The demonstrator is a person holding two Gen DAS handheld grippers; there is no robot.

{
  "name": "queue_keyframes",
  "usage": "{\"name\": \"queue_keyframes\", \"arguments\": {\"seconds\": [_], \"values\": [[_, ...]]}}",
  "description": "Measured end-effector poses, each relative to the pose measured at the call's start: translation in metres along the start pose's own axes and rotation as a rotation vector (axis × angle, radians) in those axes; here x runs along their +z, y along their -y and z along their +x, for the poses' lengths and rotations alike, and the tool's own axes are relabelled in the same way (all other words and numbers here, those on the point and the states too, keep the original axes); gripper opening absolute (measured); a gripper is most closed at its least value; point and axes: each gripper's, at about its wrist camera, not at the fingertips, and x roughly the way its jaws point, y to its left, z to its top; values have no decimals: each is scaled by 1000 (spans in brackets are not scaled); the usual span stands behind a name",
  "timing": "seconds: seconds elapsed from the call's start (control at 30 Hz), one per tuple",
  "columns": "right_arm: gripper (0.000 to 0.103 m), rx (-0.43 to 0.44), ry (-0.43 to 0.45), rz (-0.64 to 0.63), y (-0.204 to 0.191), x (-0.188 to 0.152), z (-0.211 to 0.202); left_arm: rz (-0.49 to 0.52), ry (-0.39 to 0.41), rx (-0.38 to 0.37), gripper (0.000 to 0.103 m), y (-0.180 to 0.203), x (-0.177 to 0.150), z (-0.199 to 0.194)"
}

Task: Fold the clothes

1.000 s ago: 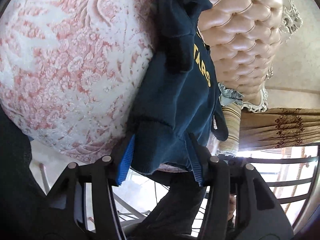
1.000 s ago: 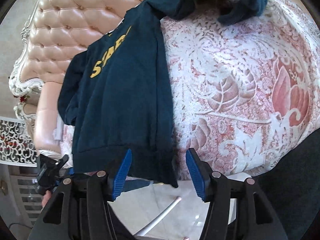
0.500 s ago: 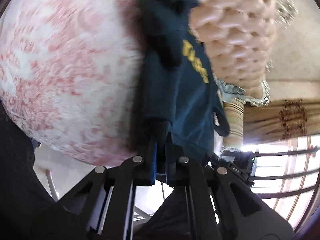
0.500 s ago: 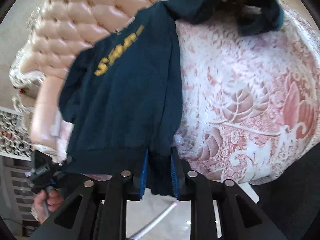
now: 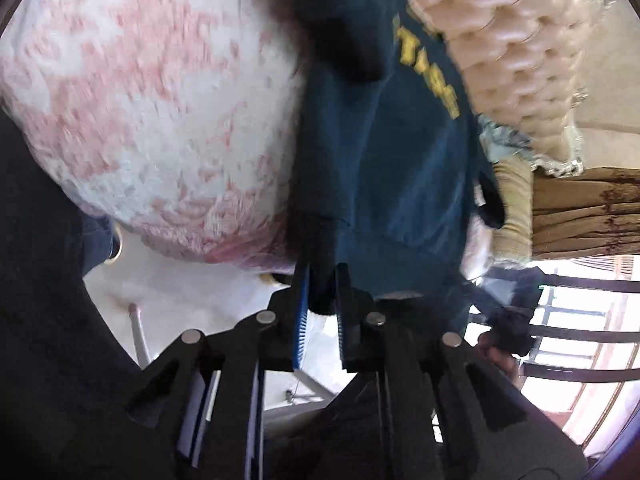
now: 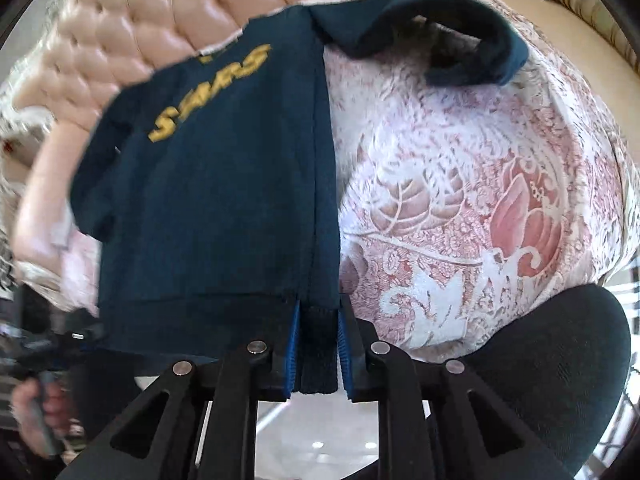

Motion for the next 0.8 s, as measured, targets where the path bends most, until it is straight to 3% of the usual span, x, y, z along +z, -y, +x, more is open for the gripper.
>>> {"name": "queue_keyframes", "arguments": {"seconds": [0.07, 0.1, 0.13, 0.17, 0.27, 0.33, 0.4, 0.47, 0.5, 0.63, 0.7, 0.8], "values": [[18, -18, 1, -17, 3, 2, 3, -4, 50, 11, 18, 0, 15, -5], [19, -22, -7, -16, 5, 3, 6, -6, 76, 16, 34, 0, 22, -8], [24, -25, -17, -8, 7, 4, 9, -8, 101, 21, 58, 0, 30, -11], [24, -28, -22, 0, 8, 5, 10, -9, 126, 26, 66, -1, 37, -13], [25, -58, -24, -18, 6, 6, 10, -15, 202, 42, 68, -1, 59, -22], [32, -91, -22, -48, 5, 6, 9, -19, 250, 53, 68, -1, 74, -26], [34, -99, -22, -44, 7, 7, 8, -14, 225, 80, 68, 0, 88, -13], [34, -96, -25, -35, 11, 8, 7, 24, 202, 72, 43, 9, 101, -5], [34, -96, -27, -34, 12, 8, 7, 67, 186, 111, 3, 16, 106, -2], [35, -106, -31, -46, 15, 9, 5, 234, 238, 318, 4, 53, 129, -29], [35, -103, -29, -47, 19, 9, 3, 319, 287, 471, 4, 66, 137, -47], [35, -104, -31, -41, 23, 11, 2, 334, 309, 580, 4, 64, 145, -52]]}}
